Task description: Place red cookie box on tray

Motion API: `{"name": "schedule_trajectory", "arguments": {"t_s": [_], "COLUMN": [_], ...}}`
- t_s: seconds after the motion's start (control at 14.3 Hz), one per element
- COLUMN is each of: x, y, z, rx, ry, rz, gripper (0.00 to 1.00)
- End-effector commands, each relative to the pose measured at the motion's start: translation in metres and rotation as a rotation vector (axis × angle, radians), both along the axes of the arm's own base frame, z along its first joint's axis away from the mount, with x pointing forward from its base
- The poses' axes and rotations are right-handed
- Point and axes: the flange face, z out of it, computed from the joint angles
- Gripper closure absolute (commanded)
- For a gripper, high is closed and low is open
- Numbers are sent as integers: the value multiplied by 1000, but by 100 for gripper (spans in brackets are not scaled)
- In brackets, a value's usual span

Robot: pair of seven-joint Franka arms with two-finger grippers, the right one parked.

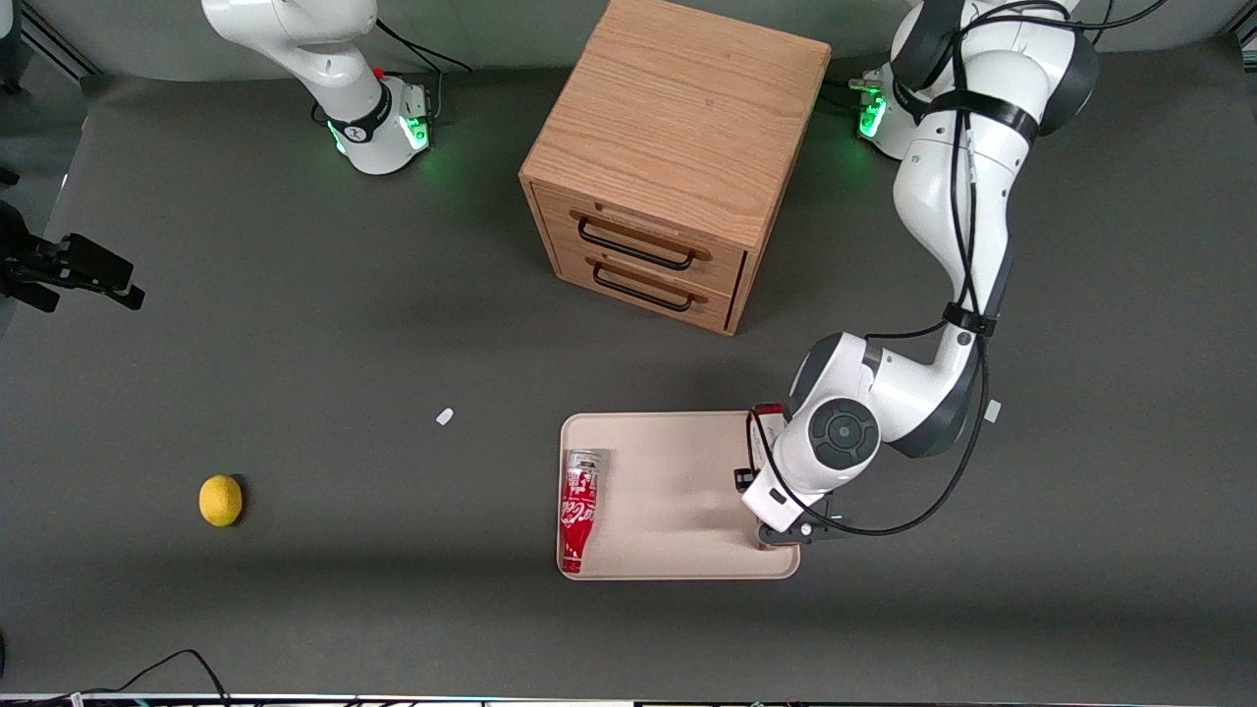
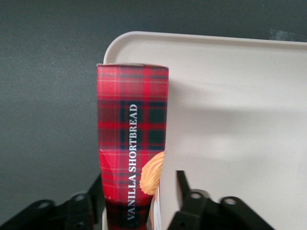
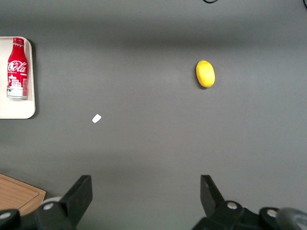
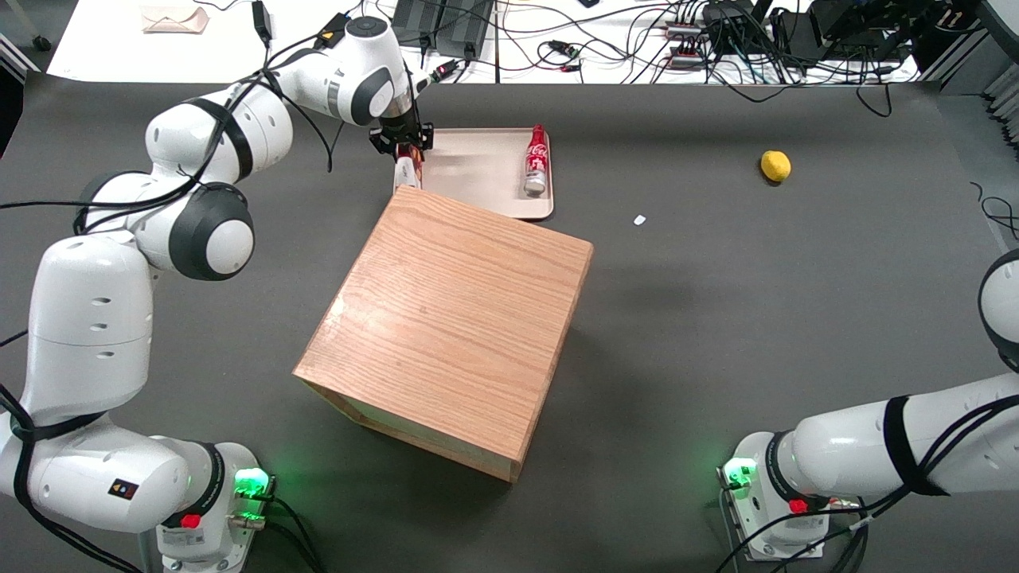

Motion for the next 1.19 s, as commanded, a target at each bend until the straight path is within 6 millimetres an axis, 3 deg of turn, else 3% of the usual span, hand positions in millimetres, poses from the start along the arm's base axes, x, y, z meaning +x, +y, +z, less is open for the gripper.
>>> {"name": "schedule_trajectory", "arguments": {"t_s": [0.0,0.21,0.42,0.56,0.84,1.12], "x": [0,1,4,7,-4,-36], "y": [-4,-4,2,21,84,163], "z": [2,9,52,88,173,225], "rx": [17,14,-10,-42,-39,-12], "ry": [-23,-30,-54,-50,-13,13], "rz": [13,13,27,68,91,64], "gripper": [0,0,0,0,0,0]}}
